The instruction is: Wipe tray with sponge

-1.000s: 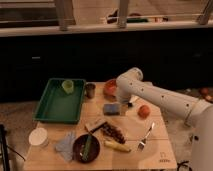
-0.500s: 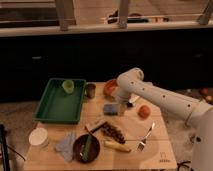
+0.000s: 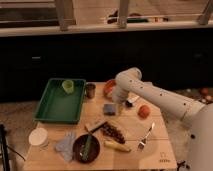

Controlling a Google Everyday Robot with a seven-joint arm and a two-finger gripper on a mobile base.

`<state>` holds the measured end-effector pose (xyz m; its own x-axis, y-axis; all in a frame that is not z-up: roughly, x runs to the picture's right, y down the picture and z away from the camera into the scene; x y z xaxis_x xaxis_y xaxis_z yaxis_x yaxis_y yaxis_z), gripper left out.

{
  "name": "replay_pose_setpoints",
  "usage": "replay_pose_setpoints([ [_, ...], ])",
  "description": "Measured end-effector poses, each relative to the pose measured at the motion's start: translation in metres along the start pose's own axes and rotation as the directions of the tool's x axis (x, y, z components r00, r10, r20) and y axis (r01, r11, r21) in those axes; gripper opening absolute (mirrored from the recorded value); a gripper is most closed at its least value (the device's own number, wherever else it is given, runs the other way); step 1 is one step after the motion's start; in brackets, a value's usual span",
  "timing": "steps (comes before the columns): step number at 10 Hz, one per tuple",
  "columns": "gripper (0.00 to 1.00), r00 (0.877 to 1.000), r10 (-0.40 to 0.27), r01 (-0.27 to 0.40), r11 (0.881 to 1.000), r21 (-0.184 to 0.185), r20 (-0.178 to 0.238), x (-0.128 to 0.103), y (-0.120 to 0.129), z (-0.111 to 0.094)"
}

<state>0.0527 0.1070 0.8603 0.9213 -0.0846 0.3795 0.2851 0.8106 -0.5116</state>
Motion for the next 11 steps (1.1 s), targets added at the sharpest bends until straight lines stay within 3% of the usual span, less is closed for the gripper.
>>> replay_pose_setpoints([
  [5, 0.8, 0.998, 0.051, -0.05, 0.998, -0.022, 0.031, 0.011, -0.008, 0.027],
  [11, 0.8, 0.991, 0.113, -0.111, 0.993, -0.046, 0.064, 0.029, 0.002, 0.05],
])
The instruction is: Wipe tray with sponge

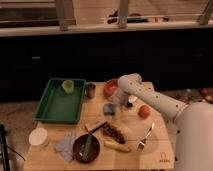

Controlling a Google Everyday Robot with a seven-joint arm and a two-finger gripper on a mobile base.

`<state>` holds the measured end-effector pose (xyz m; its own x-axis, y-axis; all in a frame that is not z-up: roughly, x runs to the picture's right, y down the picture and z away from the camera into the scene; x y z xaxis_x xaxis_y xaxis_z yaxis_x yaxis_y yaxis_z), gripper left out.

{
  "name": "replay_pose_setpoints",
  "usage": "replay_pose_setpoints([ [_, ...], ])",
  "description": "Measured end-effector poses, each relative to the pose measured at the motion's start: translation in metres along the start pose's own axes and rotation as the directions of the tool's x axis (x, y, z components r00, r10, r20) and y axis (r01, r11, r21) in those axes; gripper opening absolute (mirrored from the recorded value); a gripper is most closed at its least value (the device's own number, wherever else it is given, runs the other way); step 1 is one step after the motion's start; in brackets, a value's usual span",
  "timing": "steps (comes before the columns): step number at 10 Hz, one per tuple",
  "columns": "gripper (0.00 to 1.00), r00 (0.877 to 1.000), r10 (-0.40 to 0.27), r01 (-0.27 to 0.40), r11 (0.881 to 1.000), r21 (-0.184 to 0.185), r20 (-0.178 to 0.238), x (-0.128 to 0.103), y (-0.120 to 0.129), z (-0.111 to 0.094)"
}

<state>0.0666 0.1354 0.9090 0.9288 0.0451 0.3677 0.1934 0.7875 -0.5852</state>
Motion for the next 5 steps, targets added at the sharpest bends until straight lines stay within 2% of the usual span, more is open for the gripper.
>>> replay_pose_setpoints([
  [2, 0.79, 1.0, 0.01, -0.01, 1.0, 0.002, 0.014, 0.005, 0.0016, 0.002],
  [3, 0.72, 1.0, 0.013, -0.013, 1.0, 0.004, 0.021, 0.0069, 0.0025, 0.0035],
  [5, 0.52, 0.999, 0.018, -0.018, 1.0, 0.008, 0.036, 0.0092, 0.0034, 0.0059],
])
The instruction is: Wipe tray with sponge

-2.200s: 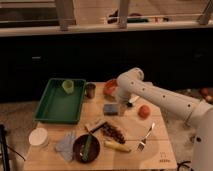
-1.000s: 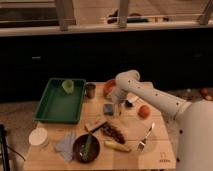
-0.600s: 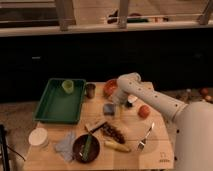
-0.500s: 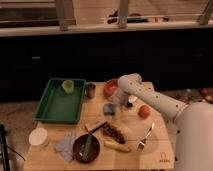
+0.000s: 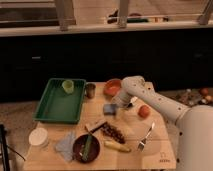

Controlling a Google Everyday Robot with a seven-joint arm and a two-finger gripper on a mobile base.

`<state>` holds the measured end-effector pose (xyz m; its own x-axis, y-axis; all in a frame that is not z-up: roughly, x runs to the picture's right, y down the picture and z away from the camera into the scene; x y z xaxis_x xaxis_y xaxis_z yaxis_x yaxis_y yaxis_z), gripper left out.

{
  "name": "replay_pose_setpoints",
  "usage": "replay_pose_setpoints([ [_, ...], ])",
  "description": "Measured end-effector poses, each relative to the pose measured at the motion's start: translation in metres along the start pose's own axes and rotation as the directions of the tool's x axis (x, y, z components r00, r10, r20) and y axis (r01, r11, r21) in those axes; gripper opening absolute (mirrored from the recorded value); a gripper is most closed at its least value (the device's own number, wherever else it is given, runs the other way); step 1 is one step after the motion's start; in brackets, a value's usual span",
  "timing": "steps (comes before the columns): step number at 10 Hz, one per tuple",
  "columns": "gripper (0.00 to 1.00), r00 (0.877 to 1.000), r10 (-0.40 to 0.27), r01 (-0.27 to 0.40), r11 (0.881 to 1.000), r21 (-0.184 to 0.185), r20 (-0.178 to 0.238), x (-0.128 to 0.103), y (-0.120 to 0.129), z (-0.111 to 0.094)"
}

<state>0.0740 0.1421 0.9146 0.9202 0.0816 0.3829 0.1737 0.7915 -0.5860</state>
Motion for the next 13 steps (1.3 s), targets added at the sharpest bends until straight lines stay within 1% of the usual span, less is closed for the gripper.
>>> replay_pose_setpoints([
  [2, 0.34, 1.0, 0.002, -0.002, 1.0, 0.002, 0.012, 0.0, 0.0, 0.002],
  [4, 0.12, 1.0, 0.0, 0.0, 1.0, 0.001, 0.011, 0.0, 0.0, 0.001],
  [6, 0.0, 1.0, 0.0, 0.0, 1.0, 0.001, 0.011, 0.0, 0.0, 0.0],
  [8, 0.0, 1.0, -0.006, 0.006, 1.0, 0.002, 0.005, -0.001, 0.0, -0.001],
  [9, 0.0, 1.0, -0.006, 0.006, 1.0, 0.013, -0.003, 0.001, 0.001, -0.012],
  [11, 0.0, 1.0, -0.01, 0.01, 1.0, 0.026, -0.011, -0.002, 0.002, -0.036],
  [13, 0.0, 1.0, -0.015, 0.015, 0.999, 0.042, -0.01, -0.004, 0.003, -0.051],
])
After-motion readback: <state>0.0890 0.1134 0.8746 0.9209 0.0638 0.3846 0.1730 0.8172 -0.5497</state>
